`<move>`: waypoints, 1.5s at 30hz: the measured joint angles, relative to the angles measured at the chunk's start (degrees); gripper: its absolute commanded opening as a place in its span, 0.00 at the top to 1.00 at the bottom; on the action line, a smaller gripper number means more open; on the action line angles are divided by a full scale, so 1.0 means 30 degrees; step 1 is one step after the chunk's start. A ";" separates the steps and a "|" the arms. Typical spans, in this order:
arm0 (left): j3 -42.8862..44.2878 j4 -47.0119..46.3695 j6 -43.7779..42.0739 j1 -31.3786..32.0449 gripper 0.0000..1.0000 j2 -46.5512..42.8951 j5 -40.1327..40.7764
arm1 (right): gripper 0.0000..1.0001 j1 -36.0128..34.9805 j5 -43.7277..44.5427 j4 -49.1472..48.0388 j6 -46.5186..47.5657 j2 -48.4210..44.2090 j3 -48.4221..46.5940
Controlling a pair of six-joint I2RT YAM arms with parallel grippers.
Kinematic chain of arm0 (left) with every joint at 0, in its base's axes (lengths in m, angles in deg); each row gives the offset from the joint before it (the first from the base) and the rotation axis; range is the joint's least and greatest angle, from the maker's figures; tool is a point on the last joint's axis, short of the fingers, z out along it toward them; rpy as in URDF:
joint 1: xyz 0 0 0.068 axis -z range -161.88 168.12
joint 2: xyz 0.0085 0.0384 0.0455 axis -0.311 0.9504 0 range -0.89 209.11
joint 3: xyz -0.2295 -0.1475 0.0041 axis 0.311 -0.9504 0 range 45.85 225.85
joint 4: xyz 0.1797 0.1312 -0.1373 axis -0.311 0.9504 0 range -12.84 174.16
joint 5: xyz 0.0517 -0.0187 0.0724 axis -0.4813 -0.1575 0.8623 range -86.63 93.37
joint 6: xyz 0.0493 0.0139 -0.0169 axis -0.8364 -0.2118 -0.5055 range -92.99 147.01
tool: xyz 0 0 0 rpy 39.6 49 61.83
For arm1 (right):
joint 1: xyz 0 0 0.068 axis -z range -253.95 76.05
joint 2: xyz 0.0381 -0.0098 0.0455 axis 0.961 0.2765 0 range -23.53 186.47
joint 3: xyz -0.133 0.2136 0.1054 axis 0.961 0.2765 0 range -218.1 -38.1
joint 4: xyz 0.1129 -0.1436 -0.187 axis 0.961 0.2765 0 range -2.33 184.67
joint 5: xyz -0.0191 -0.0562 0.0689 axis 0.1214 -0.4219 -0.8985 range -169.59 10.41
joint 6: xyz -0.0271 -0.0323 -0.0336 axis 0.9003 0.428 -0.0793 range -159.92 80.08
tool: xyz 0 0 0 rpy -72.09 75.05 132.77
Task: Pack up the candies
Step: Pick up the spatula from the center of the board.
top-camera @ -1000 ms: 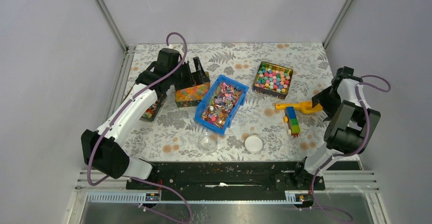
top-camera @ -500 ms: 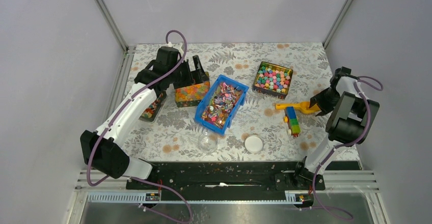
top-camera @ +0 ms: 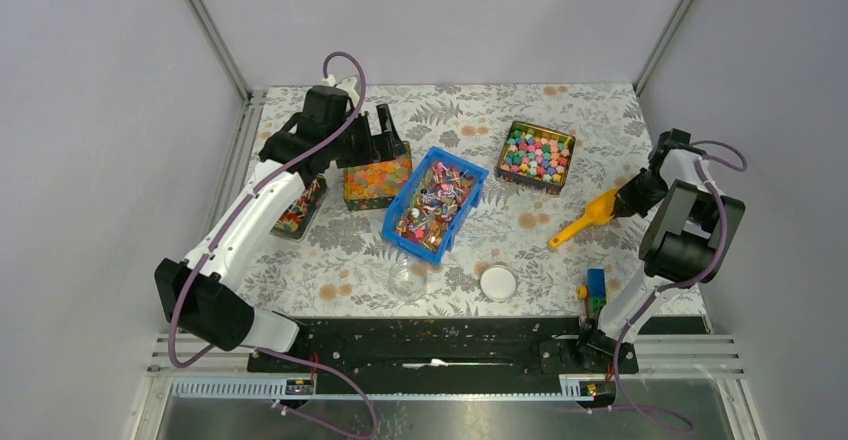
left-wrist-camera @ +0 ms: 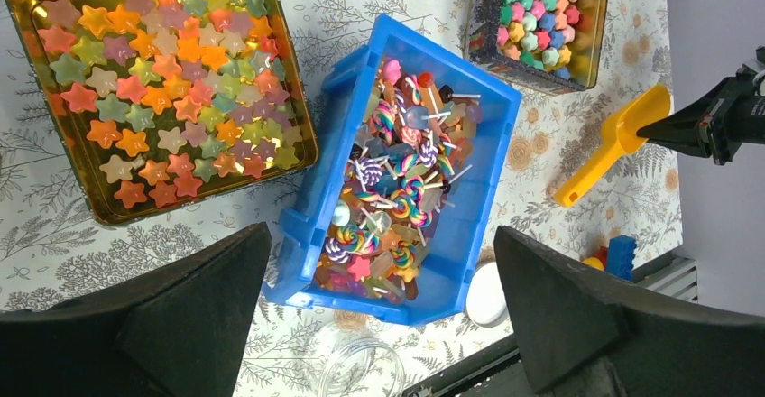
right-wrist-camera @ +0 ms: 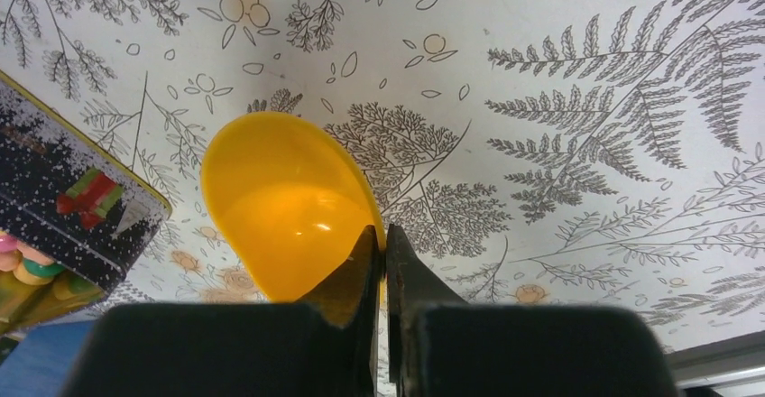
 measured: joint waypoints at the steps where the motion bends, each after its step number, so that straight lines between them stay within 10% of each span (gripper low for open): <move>1: 0.0066 0.0015 -0.0029 0.0000 0.01 0.0000 0.0029 | 1.00 0.0000 0.0007 0.0160 0.0175 -0.0007 -0.0095; 15: 0.1304 0.1224 -0.1384 -0.0539 0.01 0.0044 0.0962 | 1.00 -0.0918 -0.0029 0.2353 0.2193 -0.1632 -0.4204; 26: 0.2171 0.2790 -0.3038 -0.0984 0.01 0.0036 0.3184 | 1.00 -0.6834 0.0364 0.4182 0.4233 -0.1661 -0.7716; 45: 0.1202 0.1355 -0.0095 0.0474 0.17 0.0954 -0.3847 | 1.00 -1.6203 -0.2463 0.6207 0.4044 0.0561 -1.2014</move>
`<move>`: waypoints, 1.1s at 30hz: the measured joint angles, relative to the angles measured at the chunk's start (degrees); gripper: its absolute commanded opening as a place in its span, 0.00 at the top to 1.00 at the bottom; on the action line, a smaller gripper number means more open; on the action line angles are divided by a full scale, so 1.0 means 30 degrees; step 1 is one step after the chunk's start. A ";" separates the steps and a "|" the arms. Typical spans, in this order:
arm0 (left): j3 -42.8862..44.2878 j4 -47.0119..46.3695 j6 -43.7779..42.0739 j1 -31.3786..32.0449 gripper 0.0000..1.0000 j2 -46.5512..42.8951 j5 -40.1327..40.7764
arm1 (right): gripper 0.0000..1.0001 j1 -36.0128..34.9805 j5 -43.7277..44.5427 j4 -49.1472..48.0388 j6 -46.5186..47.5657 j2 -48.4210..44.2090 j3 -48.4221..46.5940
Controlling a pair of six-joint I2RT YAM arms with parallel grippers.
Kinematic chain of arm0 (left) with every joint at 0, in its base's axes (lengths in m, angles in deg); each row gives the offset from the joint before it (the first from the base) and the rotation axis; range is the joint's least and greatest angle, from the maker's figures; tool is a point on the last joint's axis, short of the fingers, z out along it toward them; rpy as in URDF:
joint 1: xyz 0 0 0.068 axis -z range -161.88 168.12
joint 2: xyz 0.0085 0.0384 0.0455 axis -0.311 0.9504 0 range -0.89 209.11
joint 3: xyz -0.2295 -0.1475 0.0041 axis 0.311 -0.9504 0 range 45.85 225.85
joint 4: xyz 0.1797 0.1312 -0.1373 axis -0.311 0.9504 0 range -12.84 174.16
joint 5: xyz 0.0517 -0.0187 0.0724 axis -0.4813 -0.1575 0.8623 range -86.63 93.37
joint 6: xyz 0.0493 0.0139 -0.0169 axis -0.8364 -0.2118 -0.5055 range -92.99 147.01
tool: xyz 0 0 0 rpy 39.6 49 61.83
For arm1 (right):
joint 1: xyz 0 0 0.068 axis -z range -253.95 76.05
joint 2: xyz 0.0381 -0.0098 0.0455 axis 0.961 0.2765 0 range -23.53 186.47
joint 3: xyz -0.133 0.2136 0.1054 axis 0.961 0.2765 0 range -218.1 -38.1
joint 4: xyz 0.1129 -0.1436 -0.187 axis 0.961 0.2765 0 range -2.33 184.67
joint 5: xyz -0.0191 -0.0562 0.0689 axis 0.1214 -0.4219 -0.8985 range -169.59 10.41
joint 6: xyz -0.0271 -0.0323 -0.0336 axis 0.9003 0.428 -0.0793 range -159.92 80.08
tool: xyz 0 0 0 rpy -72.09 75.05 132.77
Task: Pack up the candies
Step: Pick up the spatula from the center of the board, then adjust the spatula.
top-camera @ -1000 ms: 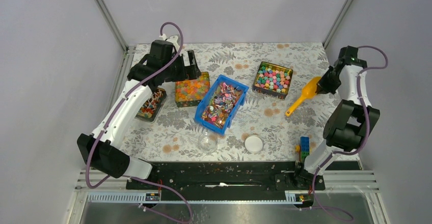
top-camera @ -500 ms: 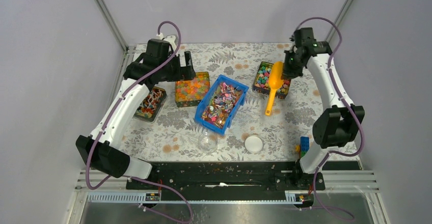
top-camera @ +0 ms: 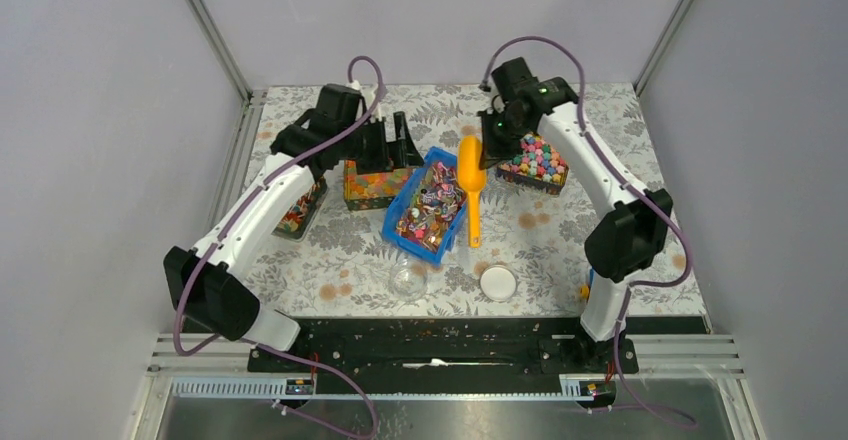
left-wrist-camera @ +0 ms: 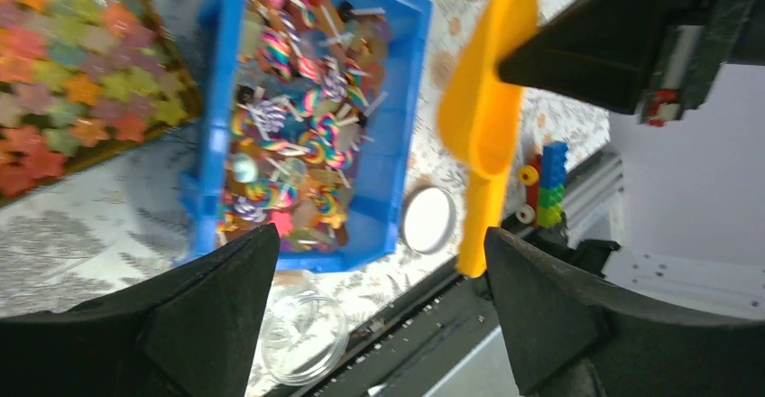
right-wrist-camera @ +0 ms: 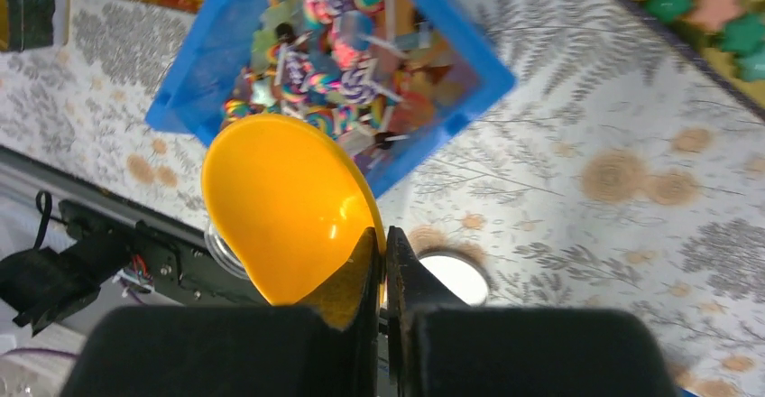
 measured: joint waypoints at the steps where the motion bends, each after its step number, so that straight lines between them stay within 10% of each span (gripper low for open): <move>1: -0.0153 -0.0240 0.0240 0.0291 0.20 0.0131 -0.0262 | 1.00 -0.0430 -0.0175 0.0073 -0.0109 0.0277 -0.0226; 10: -0.0750 -0.1180 0.2164 0.1945 0.36 0.1239 -0.0801 | 1.00 -0.2900 -0.1195 0.1355 -0.0780 0.2149 -0.3060; 27: -0.1151 -0.0554 0.3031 0.2164 1.00 0.2157 0.0561 | 0.99 -0.3606 -0.1770 0.2616 -0.1129 0.3096 -0.4838; 33: -0.0991 -0.0270 0.3067 0.2208 1.00 0.2222 0.1086 | 0.62 -0.3708 -0.1698 0.2703 -0.1348 0.3235 -0.5260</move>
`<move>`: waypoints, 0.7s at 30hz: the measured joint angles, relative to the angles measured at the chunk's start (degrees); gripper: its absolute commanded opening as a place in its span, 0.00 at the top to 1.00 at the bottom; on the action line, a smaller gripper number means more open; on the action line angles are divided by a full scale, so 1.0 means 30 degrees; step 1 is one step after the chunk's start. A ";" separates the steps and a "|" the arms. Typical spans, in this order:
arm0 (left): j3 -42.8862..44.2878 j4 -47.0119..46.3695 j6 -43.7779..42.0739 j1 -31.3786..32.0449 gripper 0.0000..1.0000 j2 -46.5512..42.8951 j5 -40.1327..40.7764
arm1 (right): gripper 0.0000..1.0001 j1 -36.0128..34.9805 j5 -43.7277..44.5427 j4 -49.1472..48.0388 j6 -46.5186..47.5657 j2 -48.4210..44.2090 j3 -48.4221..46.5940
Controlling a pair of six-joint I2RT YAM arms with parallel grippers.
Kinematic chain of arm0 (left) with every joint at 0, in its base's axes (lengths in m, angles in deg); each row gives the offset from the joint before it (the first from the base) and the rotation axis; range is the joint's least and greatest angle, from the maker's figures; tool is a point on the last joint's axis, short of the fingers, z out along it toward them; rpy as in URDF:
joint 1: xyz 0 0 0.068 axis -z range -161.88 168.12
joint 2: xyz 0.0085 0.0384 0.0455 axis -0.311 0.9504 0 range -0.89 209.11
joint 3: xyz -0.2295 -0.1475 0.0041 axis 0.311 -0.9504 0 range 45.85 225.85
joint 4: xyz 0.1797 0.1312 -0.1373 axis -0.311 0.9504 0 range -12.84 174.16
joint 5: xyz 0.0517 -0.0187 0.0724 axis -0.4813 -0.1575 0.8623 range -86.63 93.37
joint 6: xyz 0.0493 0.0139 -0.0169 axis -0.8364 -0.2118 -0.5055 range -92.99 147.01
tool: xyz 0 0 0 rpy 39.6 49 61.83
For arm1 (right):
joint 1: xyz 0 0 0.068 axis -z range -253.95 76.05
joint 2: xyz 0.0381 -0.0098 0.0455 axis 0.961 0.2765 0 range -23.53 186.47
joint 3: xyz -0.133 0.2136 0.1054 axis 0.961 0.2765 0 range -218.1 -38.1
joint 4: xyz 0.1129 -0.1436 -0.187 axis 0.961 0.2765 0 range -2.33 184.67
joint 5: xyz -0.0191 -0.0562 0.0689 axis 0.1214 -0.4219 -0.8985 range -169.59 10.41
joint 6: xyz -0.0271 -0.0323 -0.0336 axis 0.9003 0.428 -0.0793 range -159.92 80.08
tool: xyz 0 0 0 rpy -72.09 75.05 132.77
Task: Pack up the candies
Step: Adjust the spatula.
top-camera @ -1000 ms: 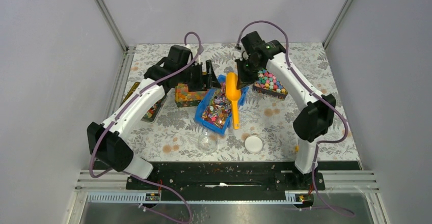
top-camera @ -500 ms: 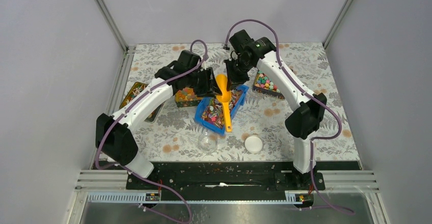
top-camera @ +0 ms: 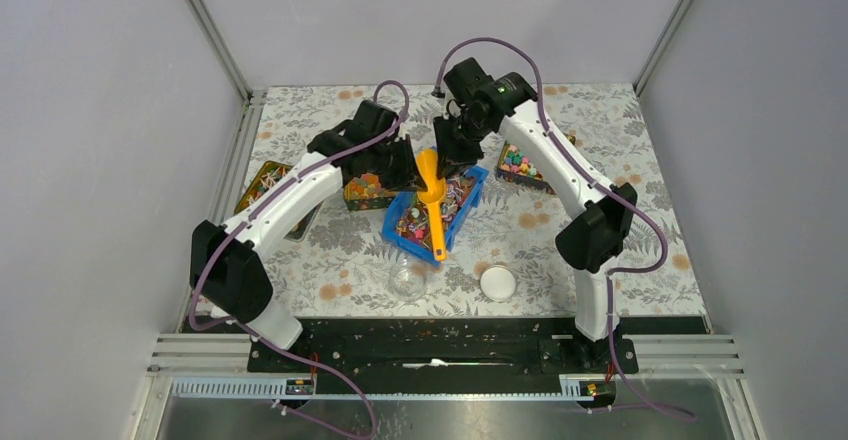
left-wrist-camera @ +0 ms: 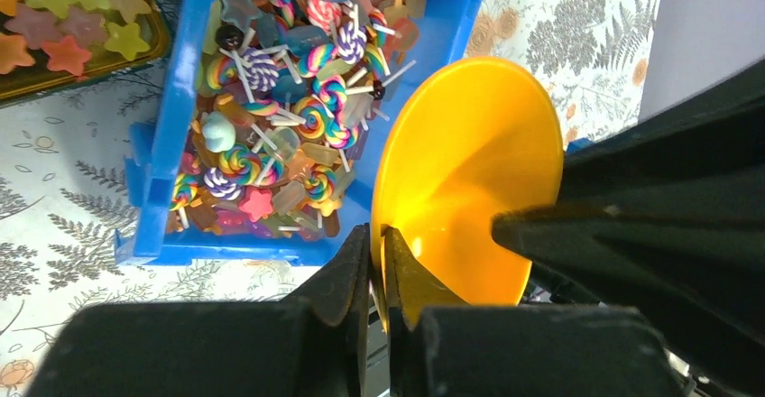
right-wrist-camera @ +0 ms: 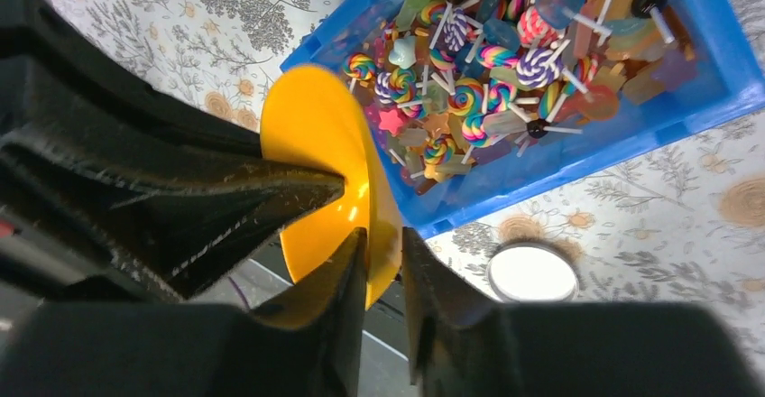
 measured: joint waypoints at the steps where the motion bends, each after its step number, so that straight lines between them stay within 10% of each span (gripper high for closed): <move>1: 0.0058 0.0036 0.0066 -0.0007 1.00 0.0000 0.0095 | 0.55 -0.0007 -0.0095 0.0015 -0.0036 0.0000 -0.0211; 10: 0.0248 0.1064 0.0051 -0.0685 1.00 -0.0073 0.1443 | 0.02 0.0080 0.0962 0.0124 0.0153 -0.0597 -0.1362; 21: 0.0022 0.1778 -0.0386 -0.3235 1.00 -0.3803 0.4656 | 0.01 0.0087 0.3789 -0.1945 0.0976 -0.3956 -0.0073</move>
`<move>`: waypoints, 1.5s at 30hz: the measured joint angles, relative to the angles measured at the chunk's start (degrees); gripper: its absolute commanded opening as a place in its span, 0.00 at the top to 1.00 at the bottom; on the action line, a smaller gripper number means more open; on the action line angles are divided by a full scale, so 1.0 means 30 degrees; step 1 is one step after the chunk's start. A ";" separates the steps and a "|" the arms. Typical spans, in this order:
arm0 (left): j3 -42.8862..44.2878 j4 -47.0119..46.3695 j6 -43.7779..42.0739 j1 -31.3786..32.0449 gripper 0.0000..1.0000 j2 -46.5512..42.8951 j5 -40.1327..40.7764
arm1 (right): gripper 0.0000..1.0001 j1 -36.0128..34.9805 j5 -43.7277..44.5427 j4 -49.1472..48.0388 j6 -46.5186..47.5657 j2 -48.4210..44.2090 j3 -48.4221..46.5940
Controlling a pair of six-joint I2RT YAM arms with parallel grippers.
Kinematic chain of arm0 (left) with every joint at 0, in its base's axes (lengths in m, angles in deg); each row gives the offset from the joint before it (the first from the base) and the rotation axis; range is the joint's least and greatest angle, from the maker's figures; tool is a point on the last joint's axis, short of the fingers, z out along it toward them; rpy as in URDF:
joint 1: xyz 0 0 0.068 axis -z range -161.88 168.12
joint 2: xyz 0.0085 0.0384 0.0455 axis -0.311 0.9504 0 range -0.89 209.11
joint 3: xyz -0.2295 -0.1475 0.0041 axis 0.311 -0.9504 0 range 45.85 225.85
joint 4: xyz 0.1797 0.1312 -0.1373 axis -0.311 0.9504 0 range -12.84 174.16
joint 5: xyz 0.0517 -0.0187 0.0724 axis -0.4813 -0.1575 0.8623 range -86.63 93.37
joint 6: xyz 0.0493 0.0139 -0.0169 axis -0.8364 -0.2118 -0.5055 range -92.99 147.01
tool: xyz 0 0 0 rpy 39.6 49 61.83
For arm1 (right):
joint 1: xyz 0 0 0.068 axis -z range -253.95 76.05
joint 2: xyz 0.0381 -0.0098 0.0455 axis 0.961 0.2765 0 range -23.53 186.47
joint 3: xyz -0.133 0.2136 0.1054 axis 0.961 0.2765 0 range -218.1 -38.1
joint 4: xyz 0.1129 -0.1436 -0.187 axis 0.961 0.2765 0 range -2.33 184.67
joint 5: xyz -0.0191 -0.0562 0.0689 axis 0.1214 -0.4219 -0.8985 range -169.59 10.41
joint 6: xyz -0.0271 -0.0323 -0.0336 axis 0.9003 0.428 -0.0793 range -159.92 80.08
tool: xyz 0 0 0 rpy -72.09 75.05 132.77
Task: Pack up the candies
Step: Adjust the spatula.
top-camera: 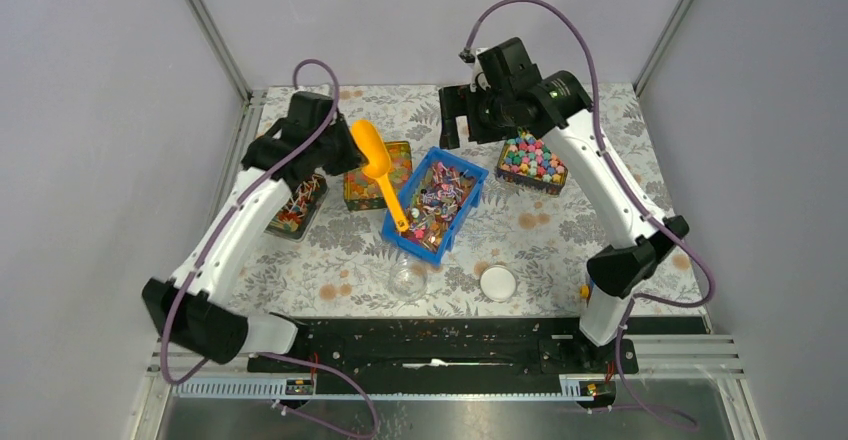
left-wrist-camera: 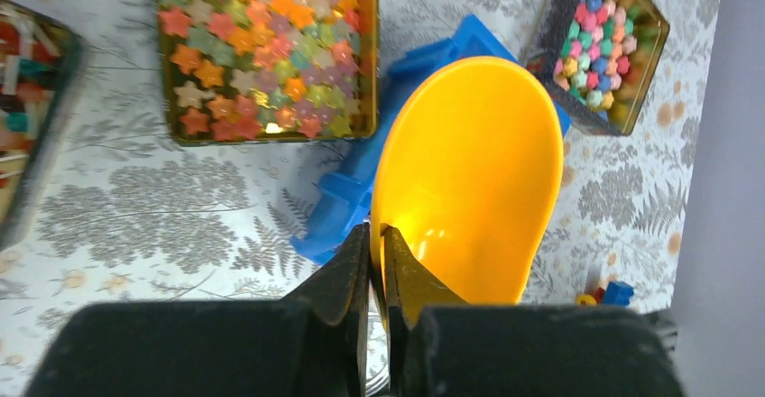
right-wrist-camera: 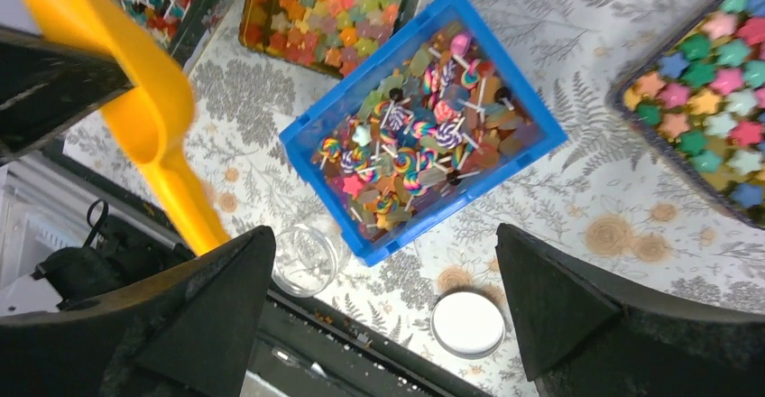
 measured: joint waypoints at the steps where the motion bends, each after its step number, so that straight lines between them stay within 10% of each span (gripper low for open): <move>1: -0.0153 -0.0007 -0.0102 -0.0131 1.00 -0.0627 0.0481 | 0.00 0.0000 0.0262 -0.0299 0.0022 -0.0481 0.0364; 26: -0.4452 -0.1836 0.2361 -0.1821 1.00 -0.6156 0.1071 | 0.07 0.0525 -0.0554 -0.3832 -0.0874 -0.5544 0.8735; 45: -0.4022 0.0233 0.9122 -0.1894 1.00 -0.3694 0.1151 | 0.22 -0.7118 0.2098 -0.5595 0.4415 -0.7453 1.0666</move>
